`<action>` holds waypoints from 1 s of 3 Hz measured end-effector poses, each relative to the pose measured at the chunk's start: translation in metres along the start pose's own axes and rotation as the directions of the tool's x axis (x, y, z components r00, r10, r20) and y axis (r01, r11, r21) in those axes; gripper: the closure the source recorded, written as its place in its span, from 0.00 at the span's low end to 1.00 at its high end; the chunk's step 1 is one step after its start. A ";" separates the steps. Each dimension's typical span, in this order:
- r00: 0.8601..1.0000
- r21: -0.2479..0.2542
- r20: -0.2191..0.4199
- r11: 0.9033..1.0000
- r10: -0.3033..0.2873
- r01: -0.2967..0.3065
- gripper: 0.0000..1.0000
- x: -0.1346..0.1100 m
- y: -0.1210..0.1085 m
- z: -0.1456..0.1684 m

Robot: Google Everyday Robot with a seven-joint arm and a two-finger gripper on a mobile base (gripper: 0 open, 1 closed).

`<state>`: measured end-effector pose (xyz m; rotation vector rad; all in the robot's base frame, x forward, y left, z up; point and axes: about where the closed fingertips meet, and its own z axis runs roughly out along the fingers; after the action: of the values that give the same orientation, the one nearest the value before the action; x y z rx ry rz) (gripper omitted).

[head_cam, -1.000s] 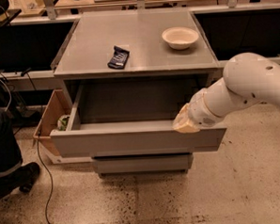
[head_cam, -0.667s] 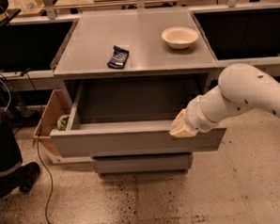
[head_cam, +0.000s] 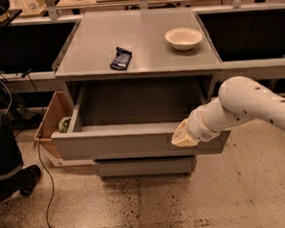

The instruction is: Close top drawer

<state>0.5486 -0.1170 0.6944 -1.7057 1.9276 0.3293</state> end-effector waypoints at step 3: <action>0.989 0.141 0.131 0.989 -0.072 0.053 1.00 0.002 -0.028 0.021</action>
Offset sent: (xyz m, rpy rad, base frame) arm 0.0351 -0.0038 -0.0087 0.1317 -0.2157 -0.0164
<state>0.5809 -0.1133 0.6808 -1.6083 1.7536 0.2756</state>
